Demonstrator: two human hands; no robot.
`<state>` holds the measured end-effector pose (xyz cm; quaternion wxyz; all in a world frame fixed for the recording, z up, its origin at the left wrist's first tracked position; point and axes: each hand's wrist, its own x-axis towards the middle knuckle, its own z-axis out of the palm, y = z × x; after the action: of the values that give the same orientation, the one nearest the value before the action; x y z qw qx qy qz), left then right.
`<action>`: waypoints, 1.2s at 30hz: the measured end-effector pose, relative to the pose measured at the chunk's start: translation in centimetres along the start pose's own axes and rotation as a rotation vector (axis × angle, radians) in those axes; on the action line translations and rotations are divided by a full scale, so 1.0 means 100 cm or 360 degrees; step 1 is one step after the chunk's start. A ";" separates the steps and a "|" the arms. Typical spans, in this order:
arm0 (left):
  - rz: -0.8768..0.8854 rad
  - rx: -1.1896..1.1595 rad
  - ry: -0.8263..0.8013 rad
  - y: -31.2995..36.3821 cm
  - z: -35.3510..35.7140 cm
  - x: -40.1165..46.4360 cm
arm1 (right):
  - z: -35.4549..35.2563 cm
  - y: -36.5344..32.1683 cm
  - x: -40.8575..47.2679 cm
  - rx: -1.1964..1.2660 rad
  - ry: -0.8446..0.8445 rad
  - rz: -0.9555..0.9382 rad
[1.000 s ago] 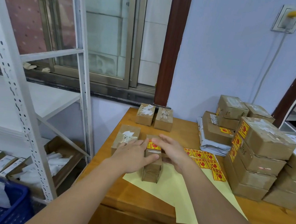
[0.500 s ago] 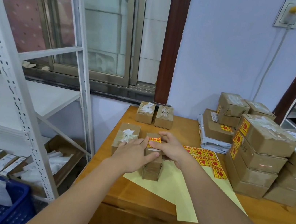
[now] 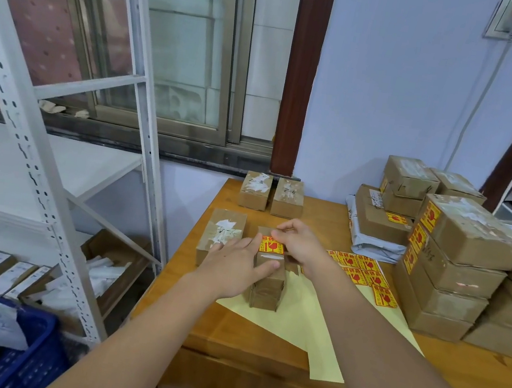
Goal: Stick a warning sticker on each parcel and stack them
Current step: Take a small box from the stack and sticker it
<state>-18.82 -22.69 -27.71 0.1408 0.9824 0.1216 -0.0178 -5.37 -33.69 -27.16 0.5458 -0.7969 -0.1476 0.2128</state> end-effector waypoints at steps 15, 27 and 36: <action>-0.0006 -0.0055 0.0030 0.003 0.005 -0.004 | -0.005 0.007 -0.007 0.0198 -0.0085 0.0095; -0.0022 -0.0065 0.0027 0.005 0.005 -0.005 | -0.014 0.014 -0.009 0.0219 -0.0225 0.0061; -0.0024 -0.0038 0.0018 0.007 0.001 -0.008 | -0.030 0.020 -0.005 0.0226 -0.0455 0.0109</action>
<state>-19.40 -23.58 -27.55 0.1516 0.9798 0.1300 -0.0118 -4.28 -37.05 -28.00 0.5667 -0.7225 -0.1811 0.3522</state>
